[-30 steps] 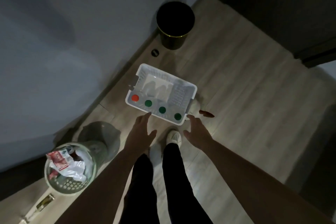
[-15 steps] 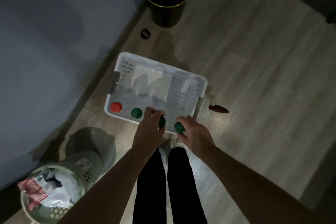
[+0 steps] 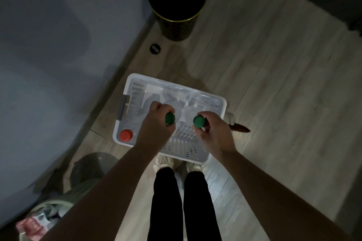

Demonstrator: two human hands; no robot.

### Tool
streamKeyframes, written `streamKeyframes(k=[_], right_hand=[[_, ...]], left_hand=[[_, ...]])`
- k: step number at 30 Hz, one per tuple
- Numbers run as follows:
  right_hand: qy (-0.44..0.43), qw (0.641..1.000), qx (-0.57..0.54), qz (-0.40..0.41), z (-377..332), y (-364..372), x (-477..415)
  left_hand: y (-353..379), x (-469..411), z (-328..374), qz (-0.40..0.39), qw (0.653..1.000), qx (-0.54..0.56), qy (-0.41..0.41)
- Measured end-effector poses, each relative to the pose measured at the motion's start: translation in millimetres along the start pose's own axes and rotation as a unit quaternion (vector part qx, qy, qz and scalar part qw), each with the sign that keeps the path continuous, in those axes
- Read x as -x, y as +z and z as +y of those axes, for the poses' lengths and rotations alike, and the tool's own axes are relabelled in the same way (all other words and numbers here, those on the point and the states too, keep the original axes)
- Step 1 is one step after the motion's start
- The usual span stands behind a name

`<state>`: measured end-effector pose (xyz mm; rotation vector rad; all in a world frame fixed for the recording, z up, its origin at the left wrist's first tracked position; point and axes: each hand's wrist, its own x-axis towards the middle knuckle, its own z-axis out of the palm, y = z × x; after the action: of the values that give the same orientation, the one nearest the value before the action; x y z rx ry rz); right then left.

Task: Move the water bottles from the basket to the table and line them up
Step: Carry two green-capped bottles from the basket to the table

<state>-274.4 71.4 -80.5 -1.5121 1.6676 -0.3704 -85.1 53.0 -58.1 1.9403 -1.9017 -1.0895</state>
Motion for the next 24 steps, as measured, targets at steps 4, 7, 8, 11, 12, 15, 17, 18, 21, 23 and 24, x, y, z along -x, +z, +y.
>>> streamKeyframes(k=[4,7,8,11,12,15,17,18,21,23,24], right_hand=[[0.025,0.999,-0.021,0.014,0.9,6.6,-5.1],[0.008,0.999,-0.01,0.037,1.2,9.0,-4.7],[-0.006,0.999,0.0,0.05,1.4,9.2,-4.9],[-0.039,0.997,0.011,0.063,1.8,10.1,-9.3],[-0.043,0.998,0.001,0.055,2.1,10.9,-11.6],[-0.032,0.998,-0.042,0.023,2.7,14.8,-15.3],[-0.014,0.997,-0.07,0.008,3.6,17.4,-15.8],[-0.004,0.996,-0.084,0.003,4.4,19.0,-15.6],[0.019,0.993,-0.119,0.003,5.9,20.1,-14.8],[0.024,0.99,-0.137,0.01,5.8,20.1,-14.2],[0.025,0.989,-0.146,0.014,5.0,19.8,-13.9]], left_hand=[[-2.0,-15.1,-11.6,-0.005,1.0,0.001,0.001],[-3.3,-20.1,-16.9,-0.005,1.0,0.003,0.011],[-4.3,-21.7,-18.7,-0.01,1.0,0.0,0.014],[-8.5,-27.7,-24.3,-0.051,0.998,-0.013,0.018],[-9.6,-29.7,-25.6,-0.061,0.998,-0.023,0.023],[-11.3,-33.6,-28.2,-0.068,0.995,-0.054,0.044],[-10.1,-34.9,-29.3,-0.068,0.994,-0.064,0.061],[-8.9,-34.8,-30.1,-0.069,0.993,-0.065,0.066],[-4.8,-32.6,-28.9,-0.059,0.995,-0.04,0.073],[-0.2,-30.0,-27.8,-0.05,0.996,-0.017,0.076],[1.4,-28.4,-26.9,-0.045,0.996,-0.003,0.072]])
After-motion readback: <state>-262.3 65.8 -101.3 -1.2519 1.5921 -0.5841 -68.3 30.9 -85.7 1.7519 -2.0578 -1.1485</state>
